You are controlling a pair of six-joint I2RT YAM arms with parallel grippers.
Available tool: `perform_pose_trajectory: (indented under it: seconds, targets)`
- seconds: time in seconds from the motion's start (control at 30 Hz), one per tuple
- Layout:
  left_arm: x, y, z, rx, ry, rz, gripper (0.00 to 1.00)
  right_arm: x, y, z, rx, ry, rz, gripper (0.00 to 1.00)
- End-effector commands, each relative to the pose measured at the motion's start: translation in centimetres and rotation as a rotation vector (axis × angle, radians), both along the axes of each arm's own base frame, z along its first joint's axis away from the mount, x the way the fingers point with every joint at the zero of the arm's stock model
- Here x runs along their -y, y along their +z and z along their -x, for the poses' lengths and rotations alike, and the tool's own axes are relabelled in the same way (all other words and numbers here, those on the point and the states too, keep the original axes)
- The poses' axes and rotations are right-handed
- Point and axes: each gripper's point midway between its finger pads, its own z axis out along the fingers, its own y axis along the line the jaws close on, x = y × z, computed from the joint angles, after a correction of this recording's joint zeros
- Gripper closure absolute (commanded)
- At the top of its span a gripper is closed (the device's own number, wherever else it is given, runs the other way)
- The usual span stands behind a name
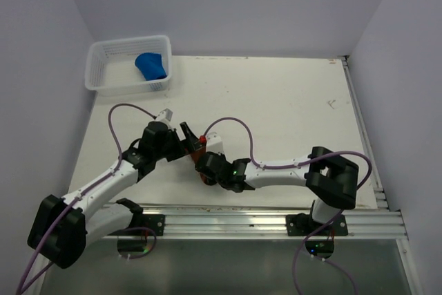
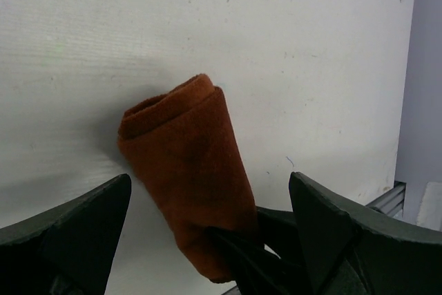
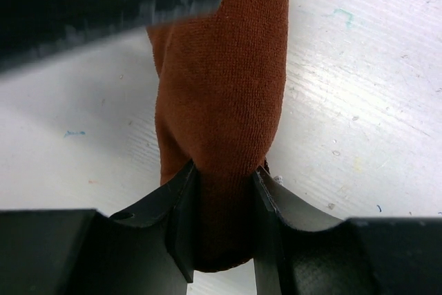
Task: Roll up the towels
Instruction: Roll the towel
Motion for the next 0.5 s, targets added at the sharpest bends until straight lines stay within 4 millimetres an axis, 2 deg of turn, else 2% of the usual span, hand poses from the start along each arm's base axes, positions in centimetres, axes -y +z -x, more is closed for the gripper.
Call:
perform_pose_trajectory:
  seconds: [0.0, 0.13, 0.3, 0.47]
  targets:
    - [0.4, -2.0, 1.7, -0.083, -0.009, 0.052, 0.0, 0.0, 1.0, -1.1, 0.047, -0.069, 0.004, 0.66]
    - [0.7, -3.4, 2.1, -0.12, -0.025, 0.039, 0.0, -0.7, 1.4, -1.0, 0.057, -0.069, -0.012, 0.65]
    - [1.7, -3.8, 2.5, -0.137, -0.033, 0.048, 0.0, -1.4, 1.8, -0.9, 0.065, -0.058, -0.038, 0.65]
    - [2.3, -2.2, 1.5, -0.093, 0.014, 0.125, 0.0, -1.5, 1.8, -0.5, 0.063, -0.054, -0.055, 0.66]
